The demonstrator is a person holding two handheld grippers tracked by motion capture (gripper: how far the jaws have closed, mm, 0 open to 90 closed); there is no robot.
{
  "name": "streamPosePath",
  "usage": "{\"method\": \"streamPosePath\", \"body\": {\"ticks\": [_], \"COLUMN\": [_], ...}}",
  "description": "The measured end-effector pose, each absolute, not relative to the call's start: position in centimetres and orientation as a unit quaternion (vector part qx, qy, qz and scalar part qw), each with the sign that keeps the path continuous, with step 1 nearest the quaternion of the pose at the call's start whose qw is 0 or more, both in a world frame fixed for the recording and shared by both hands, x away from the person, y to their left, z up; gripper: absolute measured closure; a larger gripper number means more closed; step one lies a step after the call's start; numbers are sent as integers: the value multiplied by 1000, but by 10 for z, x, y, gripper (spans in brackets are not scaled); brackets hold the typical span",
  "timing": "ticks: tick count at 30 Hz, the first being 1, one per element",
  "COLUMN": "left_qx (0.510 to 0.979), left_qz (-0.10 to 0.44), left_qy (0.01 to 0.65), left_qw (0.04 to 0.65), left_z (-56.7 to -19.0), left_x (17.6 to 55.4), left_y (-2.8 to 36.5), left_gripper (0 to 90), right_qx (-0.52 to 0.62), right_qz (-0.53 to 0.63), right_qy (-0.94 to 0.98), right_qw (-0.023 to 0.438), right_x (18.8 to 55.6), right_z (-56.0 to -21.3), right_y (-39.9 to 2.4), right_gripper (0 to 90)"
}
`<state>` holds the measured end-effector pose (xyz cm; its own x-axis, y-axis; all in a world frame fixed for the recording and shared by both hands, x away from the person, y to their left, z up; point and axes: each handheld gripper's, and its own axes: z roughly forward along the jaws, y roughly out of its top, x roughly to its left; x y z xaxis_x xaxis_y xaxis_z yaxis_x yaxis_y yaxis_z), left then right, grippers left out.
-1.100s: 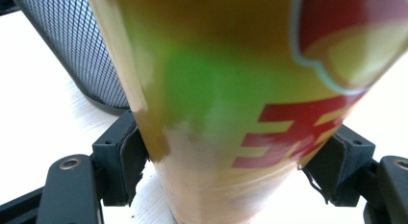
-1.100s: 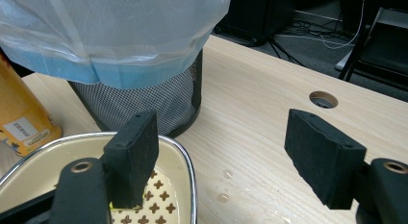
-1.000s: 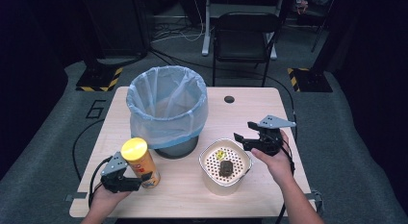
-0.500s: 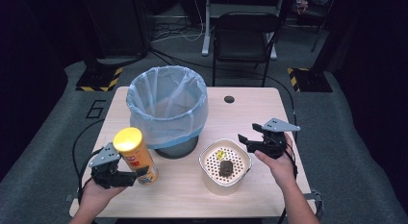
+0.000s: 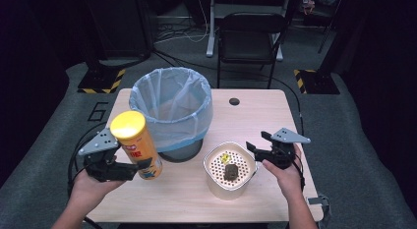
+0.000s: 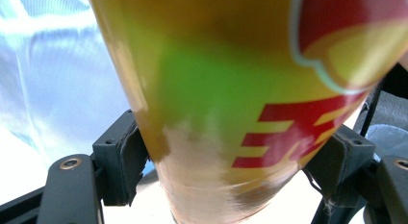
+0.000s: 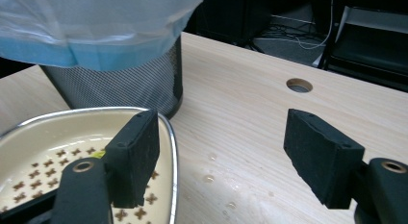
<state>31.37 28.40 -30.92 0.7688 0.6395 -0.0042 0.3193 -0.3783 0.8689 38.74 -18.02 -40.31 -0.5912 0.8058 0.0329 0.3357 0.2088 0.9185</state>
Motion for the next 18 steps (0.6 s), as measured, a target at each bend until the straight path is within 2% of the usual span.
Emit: {"method": "streamPosePath", "body": {"ticks": [9,18], "left_qx": [817,814], "left_qz": [163,180], "left_qy": [286,275], "left_qw": [473,479], "left_z": [-282,-240], "left_x": [319,322], "left_y": [273,265], "left_gripper": [242,242], "right_qx": [410,421], "right_qz": [484,486], "right_qy": [736,728], "right_qw": [236,237], "right_x": [391,387], "right_z": [-415,-417], "right_y": [-198,-206], "right_gripper": [284,284]}}
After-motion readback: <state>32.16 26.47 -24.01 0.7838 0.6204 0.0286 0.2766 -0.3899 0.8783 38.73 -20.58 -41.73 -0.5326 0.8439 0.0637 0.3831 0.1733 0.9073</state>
